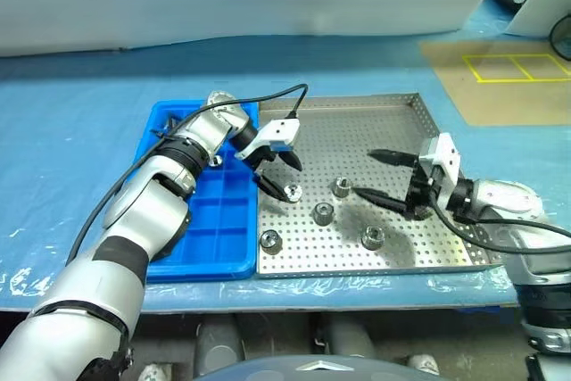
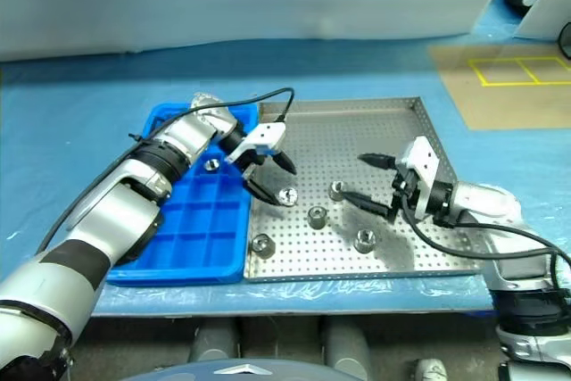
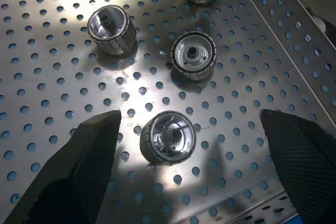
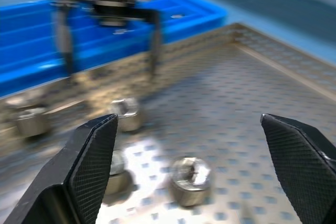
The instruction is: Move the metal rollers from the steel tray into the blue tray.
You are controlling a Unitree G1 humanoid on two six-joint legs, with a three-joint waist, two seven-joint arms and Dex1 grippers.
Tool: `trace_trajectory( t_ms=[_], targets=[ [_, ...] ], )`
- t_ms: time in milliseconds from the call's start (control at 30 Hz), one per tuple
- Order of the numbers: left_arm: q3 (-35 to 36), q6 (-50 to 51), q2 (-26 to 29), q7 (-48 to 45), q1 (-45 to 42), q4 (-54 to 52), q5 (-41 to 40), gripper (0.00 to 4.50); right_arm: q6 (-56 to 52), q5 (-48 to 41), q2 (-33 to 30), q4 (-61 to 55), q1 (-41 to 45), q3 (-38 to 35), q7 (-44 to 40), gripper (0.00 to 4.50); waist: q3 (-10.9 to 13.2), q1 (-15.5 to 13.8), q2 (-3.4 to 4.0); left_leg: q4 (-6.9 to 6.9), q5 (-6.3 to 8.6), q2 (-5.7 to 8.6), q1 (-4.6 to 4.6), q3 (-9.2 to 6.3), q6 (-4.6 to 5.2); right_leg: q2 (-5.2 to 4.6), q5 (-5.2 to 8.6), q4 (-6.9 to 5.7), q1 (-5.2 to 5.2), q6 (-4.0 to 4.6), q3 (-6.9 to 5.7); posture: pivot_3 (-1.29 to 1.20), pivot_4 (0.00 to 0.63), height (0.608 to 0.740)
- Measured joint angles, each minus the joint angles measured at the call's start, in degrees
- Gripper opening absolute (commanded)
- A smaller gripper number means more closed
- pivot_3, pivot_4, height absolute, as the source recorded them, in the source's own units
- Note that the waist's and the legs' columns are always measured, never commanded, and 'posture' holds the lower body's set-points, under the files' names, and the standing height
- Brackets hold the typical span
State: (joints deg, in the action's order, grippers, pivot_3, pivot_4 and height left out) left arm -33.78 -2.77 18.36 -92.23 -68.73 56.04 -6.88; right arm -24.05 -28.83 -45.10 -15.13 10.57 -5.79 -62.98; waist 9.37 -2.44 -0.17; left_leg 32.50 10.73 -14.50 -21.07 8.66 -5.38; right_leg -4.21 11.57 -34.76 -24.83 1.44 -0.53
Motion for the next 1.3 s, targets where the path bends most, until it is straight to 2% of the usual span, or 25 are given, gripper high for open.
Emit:
trace_trajectory(
  t_ms=[100,267,533,833,1300],
  targets=[
    [-0.3,-0.05,0.62,0.0,0.18,-0.04,-0.68,4.47,-1.49,-0.73,-4.12,-1.35,0.86,0.52,-4.37,4.5,0.0,0.15,0.0,0.09,0.09,-0.01,0.15,0.04,0.14,-0.01,0.0,0.0,0.14,0.0,0.02,-0.3,0.15,0.74],
    [-0.08,-2.62,-0.05,0.1,1.66,0.21,1.1,4.47,-0.44,0.48,-4.87,1.07,3.39,2.82,-6.94,4.5,0.0,0.18,0.0,0.17,0.14,0.01,0.12,0.06,0.23,-0.05,0.0,-0.02,0.16,-0.01,0.04,-0.28,0.15,0.74],
    [1.49,-8.46,-2.12,2.55,3.11,2.66,7.93,4.47,1.08,2.54,-2.02,1.99,3.96,4.19,-4.05,4.5,0.0,0.15,0.0,0.19,0.13,0.06,0.06,0.06,0.27,-0.07,0.0,0.06,0.15,-0.01,0.06,-0.3,0.15,0.74],
    [2.17,-13.36,-6.97,6.36,2.72,4.74,14.18,4.47,1.15,2.91,-1.68,-0.55,-0.2,3.72,-0.18,4.5,0.0,0.32,0.0,0.27,0.23,0.13,0.1,0.09,0.41,-0.13,-0.02,0.01,0.19,-0.04,0.15,-0.36,0.15,0.74],
    [3.59,-15.62,-6.7,7.08,3.37,7.2,18.28,4.47,1.06,2.9,-1.66,-1.69,-2.51,2.04,2.9,4.5,0.0,1.59,0.0,0.27,0.28,0.13,0.12,0.11,0.49,-0.12,-0.03,0.04,0.2,-0.05,0.17,-0.36,0.15,0.74]
  ],
)
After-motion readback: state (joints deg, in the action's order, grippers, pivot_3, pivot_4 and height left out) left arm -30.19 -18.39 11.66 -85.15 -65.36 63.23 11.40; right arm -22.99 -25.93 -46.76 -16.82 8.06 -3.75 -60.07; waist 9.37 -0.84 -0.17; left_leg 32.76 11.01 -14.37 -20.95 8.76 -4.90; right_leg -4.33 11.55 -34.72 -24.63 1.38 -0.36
